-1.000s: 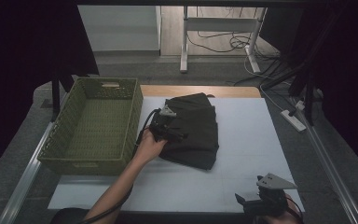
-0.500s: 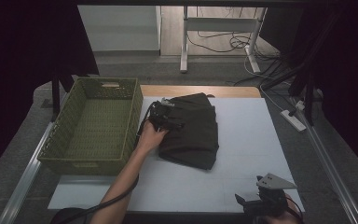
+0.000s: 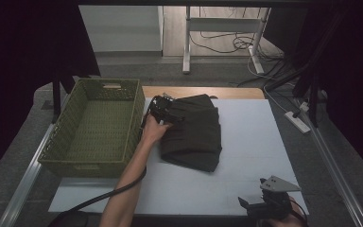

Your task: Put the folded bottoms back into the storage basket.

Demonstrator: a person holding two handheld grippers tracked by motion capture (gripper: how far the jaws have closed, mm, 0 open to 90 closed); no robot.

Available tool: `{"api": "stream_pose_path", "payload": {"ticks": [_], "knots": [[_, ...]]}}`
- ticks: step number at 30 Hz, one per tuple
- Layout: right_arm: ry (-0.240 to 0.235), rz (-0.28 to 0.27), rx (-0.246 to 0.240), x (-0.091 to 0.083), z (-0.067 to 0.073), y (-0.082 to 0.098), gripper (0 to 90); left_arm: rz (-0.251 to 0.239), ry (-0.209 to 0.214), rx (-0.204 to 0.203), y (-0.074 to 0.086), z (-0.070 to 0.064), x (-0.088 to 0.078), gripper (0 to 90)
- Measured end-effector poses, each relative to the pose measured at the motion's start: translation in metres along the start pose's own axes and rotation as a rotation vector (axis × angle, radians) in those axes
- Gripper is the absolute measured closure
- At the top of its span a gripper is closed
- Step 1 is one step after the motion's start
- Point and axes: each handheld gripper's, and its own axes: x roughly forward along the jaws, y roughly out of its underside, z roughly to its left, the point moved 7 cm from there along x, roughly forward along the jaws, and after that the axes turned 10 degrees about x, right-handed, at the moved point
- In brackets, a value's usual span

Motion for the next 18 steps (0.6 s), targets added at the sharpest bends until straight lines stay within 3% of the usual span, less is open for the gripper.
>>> {"api": "stream_pose_path", "payload": {"ticks": [7, 14, 15, 18], "knots": [[0.001, 0.003, -0.005, 0.0, 0.0, 0.0, 0.0, 0.032, -0.005, -0.023, -0.001, 0.012, 0.014, 2.3], [-0.002, 0.005, -0.006, 0.0, 0.0, 0.0, 0.0, 0.097, -0.02, -0.039, 0.007, 0.025, 0.026, 2.7], [-0.002, 0.006, -0.006, 0.0, 0.0, 0.0, 0.0, 0.113, 0.006, -0.05, 0.011, 0.025, 0.03, 2.9], [-0.003, 0.008, -0.008, 0.001, 0.001, 0.0, 0.0, 0.126, 0.031, -0.061, 0.014, 0.025, 0.034, 3.1]]}}
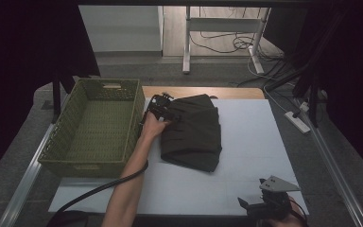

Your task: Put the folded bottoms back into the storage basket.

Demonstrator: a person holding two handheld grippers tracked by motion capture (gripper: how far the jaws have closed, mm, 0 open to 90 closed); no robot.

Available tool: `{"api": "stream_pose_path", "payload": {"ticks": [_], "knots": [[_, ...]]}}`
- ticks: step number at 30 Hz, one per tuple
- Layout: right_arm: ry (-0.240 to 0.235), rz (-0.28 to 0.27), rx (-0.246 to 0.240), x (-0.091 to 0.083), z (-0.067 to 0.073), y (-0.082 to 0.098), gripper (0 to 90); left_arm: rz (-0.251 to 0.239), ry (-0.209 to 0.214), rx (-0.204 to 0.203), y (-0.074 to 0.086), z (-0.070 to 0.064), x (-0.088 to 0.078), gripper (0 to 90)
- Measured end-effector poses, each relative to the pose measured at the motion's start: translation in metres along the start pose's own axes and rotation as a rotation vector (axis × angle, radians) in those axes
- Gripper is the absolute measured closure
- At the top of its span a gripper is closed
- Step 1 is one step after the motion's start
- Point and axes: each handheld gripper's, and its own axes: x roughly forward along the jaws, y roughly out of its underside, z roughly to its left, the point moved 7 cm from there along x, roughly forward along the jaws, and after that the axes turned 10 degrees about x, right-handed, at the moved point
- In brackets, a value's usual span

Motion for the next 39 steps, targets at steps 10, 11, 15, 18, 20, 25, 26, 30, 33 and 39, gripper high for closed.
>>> {"api": "stream_pose_path", "payload": {"ticks": [10, 11, 15, 18, 20, 25, 26, 30, 33, 39], "knots": [[-0.001, 0.014, -0.013, 0.001, 0.002, 0.001, 0.0, 0.009, 0.122, -0.029, 0.001, -0.01, 0.001, 29.2], [-0.001, 0.018, -0.014, 0.002, 0.002, 0.001, 0.0, 0.016, 0.116, -0.017, 0.0, -0.012, 0.0, 35.0], [-0.004, 0.029, -0.021, 0.003, 0.003, 0.001, 0.0, 0.033, 0.076, 0.043, -0.003, -0.017, -0.005, 58.4], [-0.004, 0.042, -0.023, 0.004, 0.003, 0.001, 0.0, 0.052, 0.039, 0.082, -0.005, -0.021, -0.007, 63.7], [0.002, 0.042, -0.019, 0.004, 0.003, 0.001, 0.0, 0.057, 0.024, 0.088, -0.005, -0.023, -0.007, 64.4], [-0.001, 0.011, 0.007, 0.005, 0.001, -0.004, 0.0, 0.056, 0.012, 0.094, -0.005, -0.024, -0.008, 64.6], [-0.001, 0.011, 0.007, 0.005, 0.001, -0.004, 0.0, 0.057, 0.008, 0.091, -0.005, -0.024, -0.008, 64.6], [-0.011, 0.002, -0.008, 0.01, 0.003, -0.013, 0.0, 0.058, -0.009, 0.096, -0.005, -0.025, -0.008, 64.6], [-0.029, 0.003, -0.021, 0.015, 0.005, -0.019, 0.0, 0.053, -0.018, 0.104, -0.005, -0.026, -0.008, 64.5], [-0.056, -0.022, -0.022, 0.027, 0.003, -0.035, 0.0, 0.039, -0.032, 0.117, -0.004, -0.027, -0.008, 64.2]]}}
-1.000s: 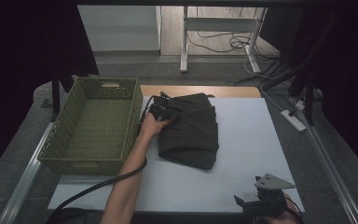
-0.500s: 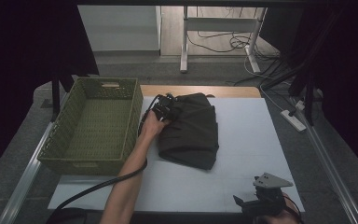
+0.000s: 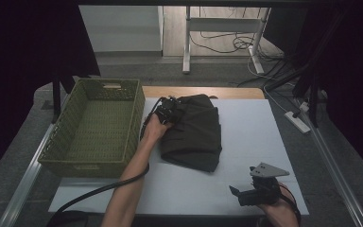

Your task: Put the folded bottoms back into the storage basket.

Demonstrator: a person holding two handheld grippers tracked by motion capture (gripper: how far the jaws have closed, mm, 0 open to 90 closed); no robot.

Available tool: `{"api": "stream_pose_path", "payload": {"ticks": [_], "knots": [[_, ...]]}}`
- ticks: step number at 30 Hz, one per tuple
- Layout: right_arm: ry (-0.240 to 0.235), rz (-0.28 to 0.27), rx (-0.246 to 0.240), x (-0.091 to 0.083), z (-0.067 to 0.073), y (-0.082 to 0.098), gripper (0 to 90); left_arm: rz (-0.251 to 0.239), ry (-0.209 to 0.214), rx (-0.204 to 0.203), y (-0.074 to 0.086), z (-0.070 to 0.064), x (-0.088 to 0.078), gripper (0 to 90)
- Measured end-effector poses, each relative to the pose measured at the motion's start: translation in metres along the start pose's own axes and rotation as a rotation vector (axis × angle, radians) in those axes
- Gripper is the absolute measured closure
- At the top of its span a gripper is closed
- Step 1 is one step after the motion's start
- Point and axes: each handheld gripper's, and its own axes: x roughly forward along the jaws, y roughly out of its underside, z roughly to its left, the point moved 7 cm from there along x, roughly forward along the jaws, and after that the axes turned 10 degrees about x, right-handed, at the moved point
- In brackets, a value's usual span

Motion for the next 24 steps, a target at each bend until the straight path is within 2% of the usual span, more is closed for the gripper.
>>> {"api": "stream_pose_path", "payload": {"ticks": [9, 17, 22, 23, 24], "knots": [[-0.019, -0.021, 0.037, 0.016, -0.006, -0.02, 0.0, -0.02, -0.02, 0.019, 0.001, -0.001, 0.0, 63.7], [0.003, 0.015, 0.044, 0.042, -0.007, -0.036, 0.0, -0.034, -0.027, 0.008, 0.003, -0.002, 0.001, 63.0], [-0.011, 0.042, 0.101, 0.062, -0.009, -0.051, 0.0, -0.034, -0.029, 0.005, 0.003, -0.002, 0.001, 62.9], [-0.011, 0.042, 0.101, 0.062, -0.009, -0.051, 0.0, -0.032, -0.029, 0.004, 0.003, -0.002, 0.001, 62.9], [-0.011, 0.06, 0.108, 0.069, -0.011, -0.055, 0.0, -0.032, -0.03, 0.002, 0.003, -0.002, 0.001, 62.9]]}}
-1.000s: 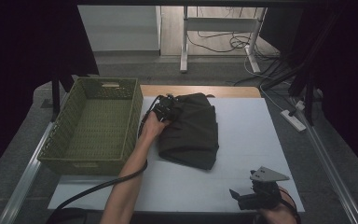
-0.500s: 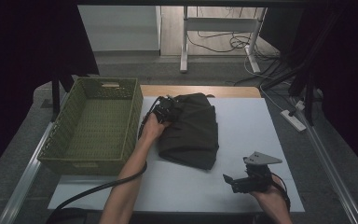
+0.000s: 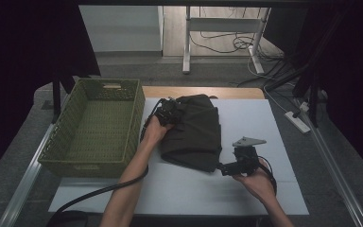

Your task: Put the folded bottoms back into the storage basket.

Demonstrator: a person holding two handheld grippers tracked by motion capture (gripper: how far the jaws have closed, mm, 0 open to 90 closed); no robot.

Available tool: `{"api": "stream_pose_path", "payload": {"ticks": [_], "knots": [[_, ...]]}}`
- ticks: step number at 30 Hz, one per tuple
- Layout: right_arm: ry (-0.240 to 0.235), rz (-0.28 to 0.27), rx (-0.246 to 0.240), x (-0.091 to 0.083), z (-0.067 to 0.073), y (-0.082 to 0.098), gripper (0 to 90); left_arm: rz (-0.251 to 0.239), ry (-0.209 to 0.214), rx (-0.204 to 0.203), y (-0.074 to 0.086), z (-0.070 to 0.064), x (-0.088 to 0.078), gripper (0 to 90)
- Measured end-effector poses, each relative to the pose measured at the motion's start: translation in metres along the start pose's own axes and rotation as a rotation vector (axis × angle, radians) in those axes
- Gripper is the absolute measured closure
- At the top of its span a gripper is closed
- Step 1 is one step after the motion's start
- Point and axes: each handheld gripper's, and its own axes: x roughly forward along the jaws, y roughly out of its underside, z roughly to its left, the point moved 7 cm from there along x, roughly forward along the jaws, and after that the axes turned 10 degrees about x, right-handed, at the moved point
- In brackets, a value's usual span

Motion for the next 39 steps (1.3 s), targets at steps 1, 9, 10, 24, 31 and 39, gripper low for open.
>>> {"api": "stream_pose_path", "payload": {"ticks": [1, 9, 10, 24, 31, 39], "knots": [[0.0, 0.0, 0.0, 0.0, 0.0, 0.0, 0.0, 0.0, 0.0, 0.0, 0.0, 0.0, 0.0, 62.9], [0.02, 0.041, 0.0, 0.03, -0.004, -0.02, 0.0, 0.004, 0.001, -0.006, 0.0, 0.0, 0.0, 62.9], [0.02, 0.041, 0.002, 0.034, -0.005, -0.023, 0.0, 0.004, 0.0, -0.007, 0.0, 0.0, 0.0, 62.9], [0.053, 0.148, 0.024, 0.085, -0.016, -0.034, 0.0, 0.006, 0.005, -0.012, 0.0, 0.0, 0.0, 62.7], [0.027, 0.2, 0.008, 0.1, -0.01, -0.028, 0.0, 0.003, 0.006, -0.018, 0.0, 0.001, 0.0, 62.4], [0.026, 0.212, -0.075, 0.109, 0.001, -0.031, 3.3, 0.003, 0.012, -0.034, 0.001, 0.001, 0.001, 61.5]]}}
